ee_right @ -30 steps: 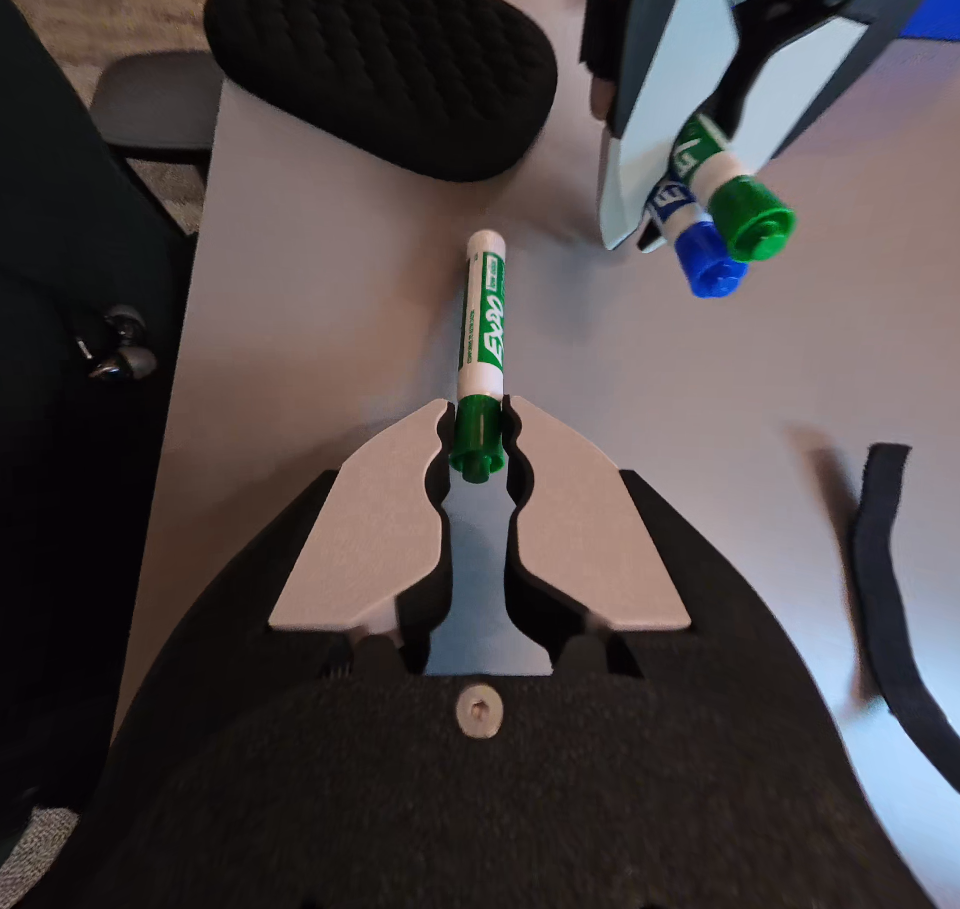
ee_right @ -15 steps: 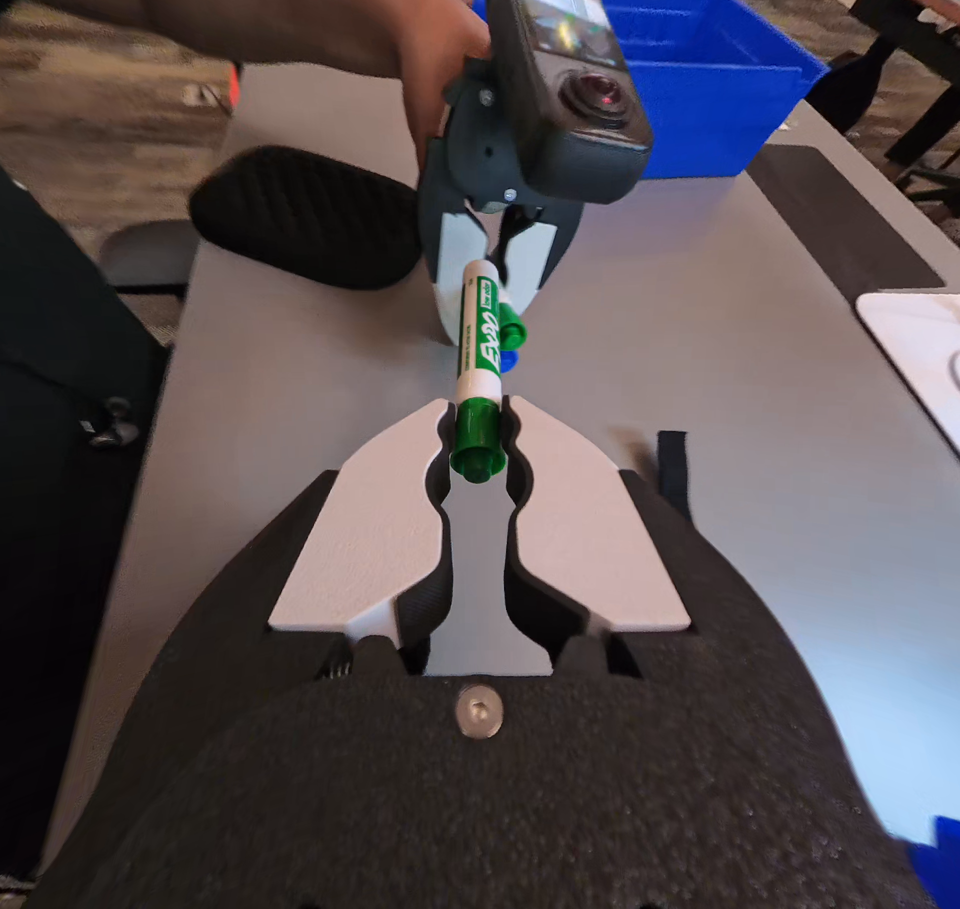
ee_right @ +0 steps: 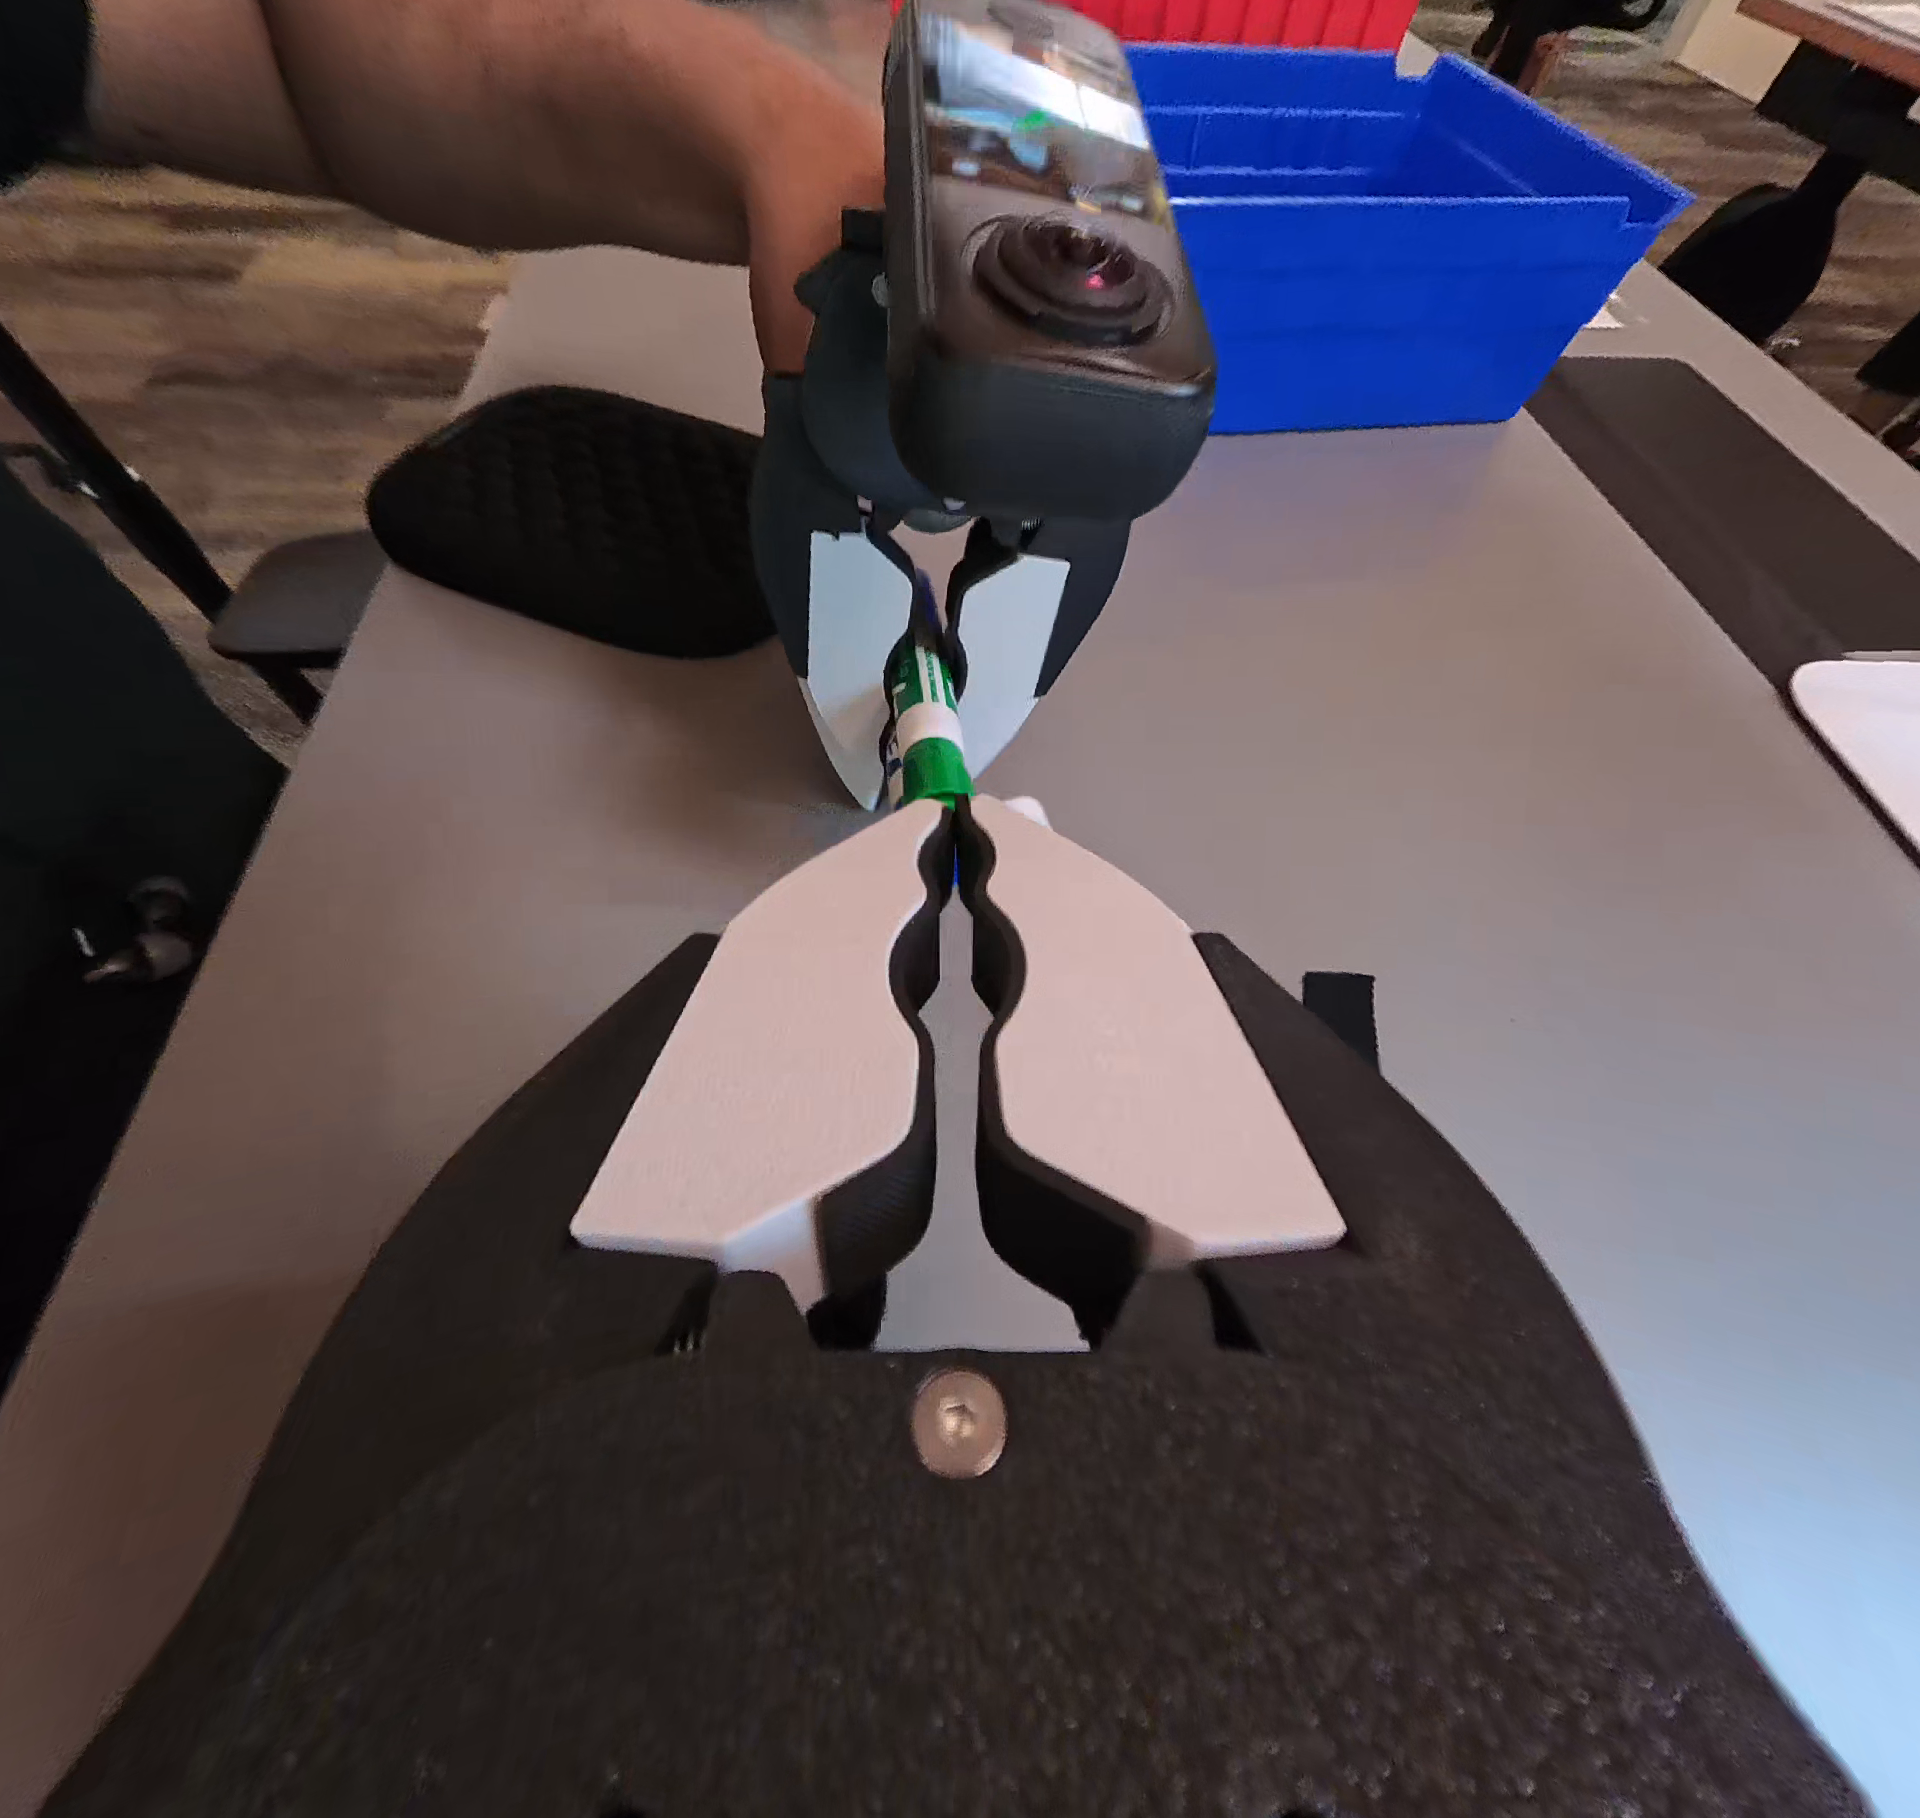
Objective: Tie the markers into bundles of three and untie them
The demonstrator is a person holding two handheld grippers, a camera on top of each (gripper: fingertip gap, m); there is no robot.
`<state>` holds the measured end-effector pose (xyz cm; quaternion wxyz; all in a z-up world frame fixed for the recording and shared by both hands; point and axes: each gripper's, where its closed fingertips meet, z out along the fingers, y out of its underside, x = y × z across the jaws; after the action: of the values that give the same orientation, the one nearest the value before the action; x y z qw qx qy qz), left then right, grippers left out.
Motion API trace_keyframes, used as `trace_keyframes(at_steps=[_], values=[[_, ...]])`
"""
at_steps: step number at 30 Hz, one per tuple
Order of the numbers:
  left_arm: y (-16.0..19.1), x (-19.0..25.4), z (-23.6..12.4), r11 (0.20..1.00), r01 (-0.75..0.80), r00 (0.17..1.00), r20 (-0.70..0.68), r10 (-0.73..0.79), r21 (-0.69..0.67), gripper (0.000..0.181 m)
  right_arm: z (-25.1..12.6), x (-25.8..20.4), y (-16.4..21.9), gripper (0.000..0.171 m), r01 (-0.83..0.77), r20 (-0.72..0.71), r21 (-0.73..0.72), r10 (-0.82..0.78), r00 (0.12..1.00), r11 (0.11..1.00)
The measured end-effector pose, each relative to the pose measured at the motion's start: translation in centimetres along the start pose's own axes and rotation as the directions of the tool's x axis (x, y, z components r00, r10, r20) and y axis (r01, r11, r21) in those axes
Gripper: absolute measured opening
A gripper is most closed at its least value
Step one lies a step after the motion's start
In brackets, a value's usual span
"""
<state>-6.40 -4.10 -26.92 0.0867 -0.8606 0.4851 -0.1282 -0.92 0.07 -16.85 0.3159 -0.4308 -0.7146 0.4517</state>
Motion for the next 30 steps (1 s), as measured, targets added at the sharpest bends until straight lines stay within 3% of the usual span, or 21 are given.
trace_keyframes(at_steps=[4, 7, 11, 13, 16, 19, 21, 24, 30], values=[[0.0, -0.4, -0.1, 1.0, 0.01, 1.0, 0.009, -0.01, 0.01, 0.014, -0.3, 1.0, 0.9, 0.0, -0.012, -0.037, -0.017, 0.011, 0.999, 1.0], [0.0, -0.6, -0.6, 0.998, 0.021, 1.0, 0.02, -0.022, 0.052, 0.014, -0.8, 2.4, 2.6, 0.015, -0.025, -0.075, -0.058, 0.021, 0.997, 0.998], [-2.1, -1.0, -1.6, 0.972, 0.005, 0.999, 0.047, -0.017, 0.237, 0.014, 0.0, 2.4, 2.7, 0.041, -0.059, -0.062, -0.009, 0.058, 0.996, 0.998], [-4.0, -1.0, -2.1, 0.931, -0.035, 0.997, 0.073, 0.009, 0.364, 0.014, 0.8, 2.0, 1.2, 0.046, -0.026, -0.055, 0.062, 0.029, 0.998, 0.998], [-7.0, -1.0, -2.5, 0.849, -0.072, 0.994, 0.104, 0.02, 0.523, 0.014, 1.8, 1.6, -1.3, 0.042, -0.005, -0.045, 0.145, 0.012, 0.999, 0.989], [-9.3, -0.9, -3.7, 0.742, -0.085, 0.993, 0.115, 0.01, 0.665, 0.014, 1.8, 1.4, -3.0, 0.025, -0.015, -0.014, 0.218, 0.018, 1.0, 0.976], [-10.2, -0.7, -4.7, 0.669, -0.078, 0.995, 0.096, 0.01, 0.739, 0.014, 1.9, 1.4, -3.6, 0.025, -0.033, 0.007, 0.255, 0.033, 0.999, 0.966], [-10.5, -0.5, -4.9, 0.641, -0.073, 0.996, 0.089, 0.008, 0.764, 0.014, 2.2, 1.1, -4.3, 0.021, -0.051, 0.025, 0.308, 0.046, 0.999, 0.95], [-10.4, -0.7, -4.1, 0.638, -0.072, 0.995, 0.099, -0.007, 0.767, 0.014, 3.2, 1.0, -3.4, 0.019, -0.064, 0.042, 0.248, 0.055, 0.998, 0.967]])
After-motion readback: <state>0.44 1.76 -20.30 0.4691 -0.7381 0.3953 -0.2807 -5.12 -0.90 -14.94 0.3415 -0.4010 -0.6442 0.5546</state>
